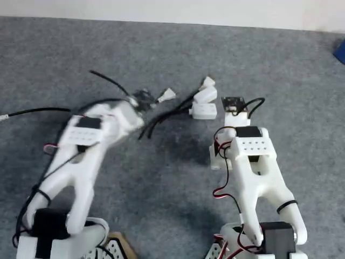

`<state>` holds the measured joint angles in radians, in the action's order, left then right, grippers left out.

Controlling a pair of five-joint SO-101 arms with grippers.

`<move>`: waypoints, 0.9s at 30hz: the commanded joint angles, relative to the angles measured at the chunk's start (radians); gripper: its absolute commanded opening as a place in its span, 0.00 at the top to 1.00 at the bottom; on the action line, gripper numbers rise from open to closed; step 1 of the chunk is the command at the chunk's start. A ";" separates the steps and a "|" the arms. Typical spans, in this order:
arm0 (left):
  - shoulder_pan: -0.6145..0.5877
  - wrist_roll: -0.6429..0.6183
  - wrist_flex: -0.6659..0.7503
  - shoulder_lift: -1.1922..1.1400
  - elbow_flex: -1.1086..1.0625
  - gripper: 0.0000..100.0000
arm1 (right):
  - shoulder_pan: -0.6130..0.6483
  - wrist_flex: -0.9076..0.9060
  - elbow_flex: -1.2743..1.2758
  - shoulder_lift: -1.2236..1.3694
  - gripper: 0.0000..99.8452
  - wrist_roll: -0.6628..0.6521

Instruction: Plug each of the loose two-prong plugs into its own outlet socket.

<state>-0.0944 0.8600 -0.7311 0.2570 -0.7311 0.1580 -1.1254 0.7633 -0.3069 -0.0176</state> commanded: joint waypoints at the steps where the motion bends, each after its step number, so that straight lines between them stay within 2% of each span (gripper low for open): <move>1: -0.166 -0.008 -0.009 0.004 0.071 0.99 | 0.010 0.007 -0.002 -0.018 0.56 -0.005; 9: -0.564 -0.005 0.005 -0.001 0.170 0.99 | 0.010 0.005 -0.002 -0.018 0.56 -0.005; 14: -0.743 -0.009 0.114 -0.039 0.171 0.99 | 0.010 0.008 0.013 -0.018 0.56 -0.005; 20: -0.889 -0.011 0.196 -0.268 0.266 0.99 | 0.027 0.008 0.016 -0.018 0.56 -0.005; 27: -0.943 -0.009 0.190 -0.533 0.463 0.99 | 0.027 0.008 0.016 -0.018 0.56 -0.005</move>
<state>-1.0242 0.8600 -0.5639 -0.2217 -0.3644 0.1749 -1.1254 0.7833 -0.3069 -0.0176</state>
